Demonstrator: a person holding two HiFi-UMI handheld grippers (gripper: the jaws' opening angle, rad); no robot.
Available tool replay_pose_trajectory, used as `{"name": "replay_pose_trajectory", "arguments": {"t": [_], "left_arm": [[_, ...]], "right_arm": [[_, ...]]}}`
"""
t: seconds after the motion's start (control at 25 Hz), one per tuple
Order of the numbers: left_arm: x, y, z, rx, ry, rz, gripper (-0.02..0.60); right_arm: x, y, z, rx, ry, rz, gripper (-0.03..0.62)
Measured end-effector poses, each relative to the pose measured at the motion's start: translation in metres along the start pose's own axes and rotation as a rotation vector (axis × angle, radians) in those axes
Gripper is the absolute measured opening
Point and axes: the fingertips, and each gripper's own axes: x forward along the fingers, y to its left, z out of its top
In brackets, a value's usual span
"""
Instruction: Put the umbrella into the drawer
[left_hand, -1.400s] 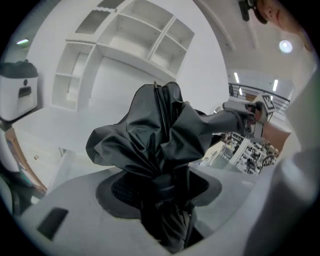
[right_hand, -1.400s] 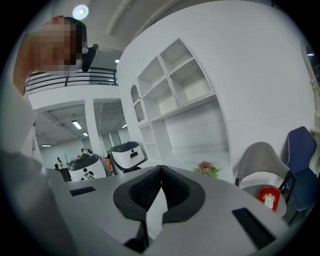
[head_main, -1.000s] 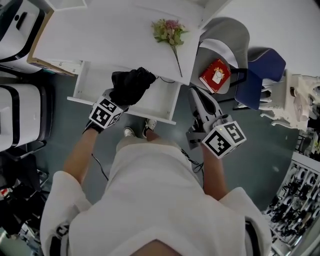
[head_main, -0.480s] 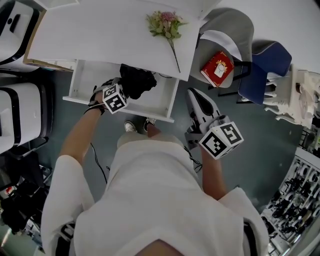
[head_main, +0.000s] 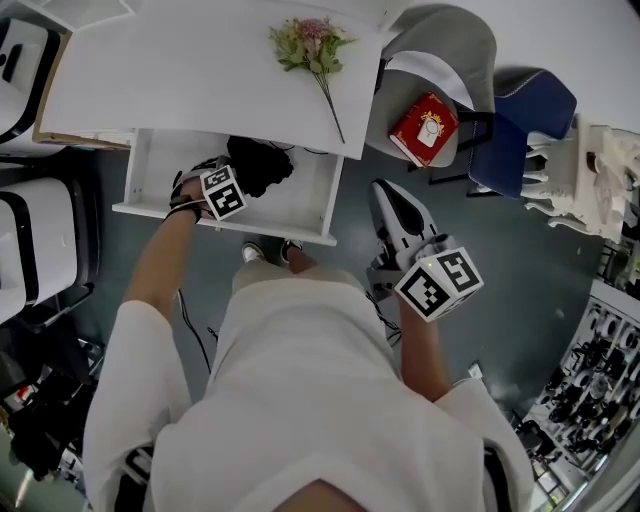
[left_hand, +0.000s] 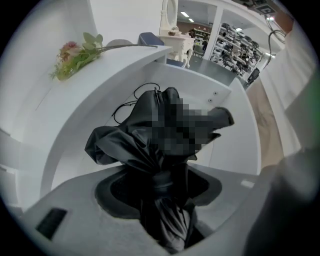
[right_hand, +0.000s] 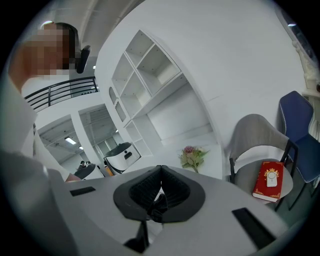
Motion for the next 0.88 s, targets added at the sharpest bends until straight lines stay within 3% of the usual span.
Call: {"name": "replay_pose_trajectory", "arguments": {"t": [0.12, 0.32, 0.6, 0.88], "left_arm": [[0.008, 0.001, -0.004, 0.029, 0.043, 0.007, 0.247], [0.022, 0.001, -0.004, 0.158, 0.136, 0.028, 0.256], [0.033, -0.001, -0.009, 0.131, 0.219, -0.041, 0.279], [0.049, 0.005, -0.013, 0.094, 0.215, 0.040, 0.311]], "right_arm": [[-0.001, -0.008, 0.000, 0.000, 0.003, -0.009, 0.002], [0.000, -0.022, -0.005, -0.001, 0.021, -0.032, 0.002], [0.003, -0.032, -0.005, 0.009, 0.027, -0.027, 0.002], [0.006, -0.032, -0.012, 0.003, 0.048, -0.024, 0.002]]}}
